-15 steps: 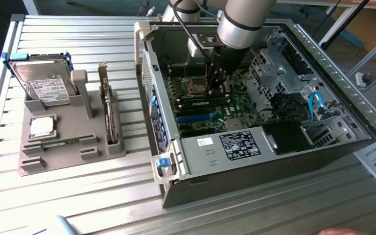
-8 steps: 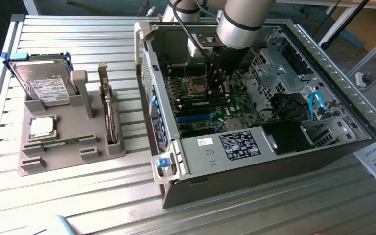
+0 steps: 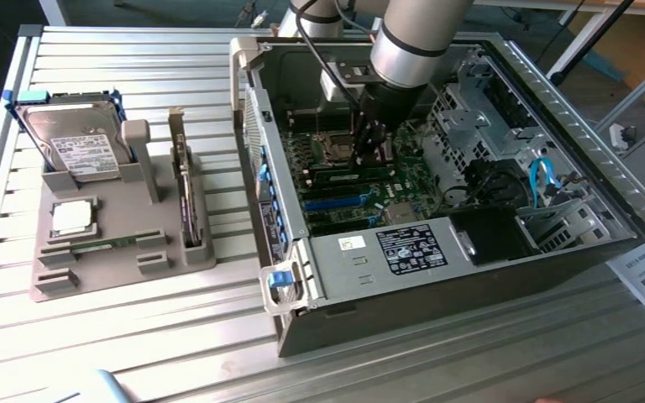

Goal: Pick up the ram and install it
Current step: 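Press down the ram until it locks into place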

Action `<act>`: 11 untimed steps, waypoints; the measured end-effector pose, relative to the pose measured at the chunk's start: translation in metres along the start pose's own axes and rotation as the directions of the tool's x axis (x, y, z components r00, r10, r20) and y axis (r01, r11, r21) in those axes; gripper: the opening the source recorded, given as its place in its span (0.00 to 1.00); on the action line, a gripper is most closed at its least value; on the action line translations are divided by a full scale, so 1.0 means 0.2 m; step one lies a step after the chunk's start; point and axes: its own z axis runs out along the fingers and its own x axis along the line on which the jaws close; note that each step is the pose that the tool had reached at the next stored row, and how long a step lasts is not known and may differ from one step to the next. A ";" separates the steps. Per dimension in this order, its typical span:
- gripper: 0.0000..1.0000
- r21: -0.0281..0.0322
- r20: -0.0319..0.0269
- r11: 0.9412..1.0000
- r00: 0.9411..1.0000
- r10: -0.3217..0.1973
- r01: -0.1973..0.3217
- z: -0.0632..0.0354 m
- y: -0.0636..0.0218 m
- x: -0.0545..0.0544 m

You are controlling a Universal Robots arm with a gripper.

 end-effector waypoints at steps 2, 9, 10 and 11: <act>0.10 0.000 0.000 1.000 1.000 0.000 0.000 0.003 0.000 0.00; 0.10 0.000 0.000 1.000 1.000 0.000 0.000 0.012 -0.001 0.00; 0.10 0.000 0.000 1.000 1.000 0.000 0.000 0.013 -0.001 0.00; 0.10 0.000 0.000 1.000 1.000 0.000 0.000 0.015 -0.001 0.00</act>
